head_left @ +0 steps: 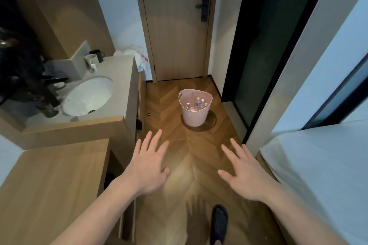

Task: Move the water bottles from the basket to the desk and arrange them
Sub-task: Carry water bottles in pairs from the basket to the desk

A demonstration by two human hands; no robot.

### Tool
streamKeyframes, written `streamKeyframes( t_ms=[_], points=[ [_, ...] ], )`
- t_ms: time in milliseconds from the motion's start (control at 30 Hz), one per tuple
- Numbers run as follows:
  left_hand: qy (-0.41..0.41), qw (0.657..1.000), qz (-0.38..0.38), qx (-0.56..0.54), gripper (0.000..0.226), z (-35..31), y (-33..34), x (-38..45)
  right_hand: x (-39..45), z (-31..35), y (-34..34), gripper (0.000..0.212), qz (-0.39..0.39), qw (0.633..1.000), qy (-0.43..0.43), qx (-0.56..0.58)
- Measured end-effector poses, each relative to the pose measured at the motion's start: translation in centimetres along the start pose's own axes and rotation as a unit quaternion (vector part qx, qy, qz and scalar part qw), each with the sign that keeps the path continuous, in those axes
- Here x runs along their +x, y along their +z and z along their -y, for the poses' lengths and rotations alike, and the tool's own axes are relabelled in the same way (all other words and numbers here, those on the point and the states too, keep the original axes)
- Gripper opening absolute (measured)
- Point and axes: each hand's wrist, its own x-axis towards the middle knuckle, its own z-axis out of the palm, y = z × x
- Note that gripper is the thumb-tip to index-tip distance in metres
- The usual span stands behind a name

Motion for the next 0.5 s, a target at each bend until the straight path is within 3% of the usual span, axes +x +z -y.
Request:
streamKeyframes(
  t_ms=[500],
  points=[
    [-0.054,0.996,0.004,-0.064,0.075,-0.6,-3.8,28.7,27.8,-7.6,-13.0,0.081,0.056,0.998,-0.004,-0.042]
  ],
)
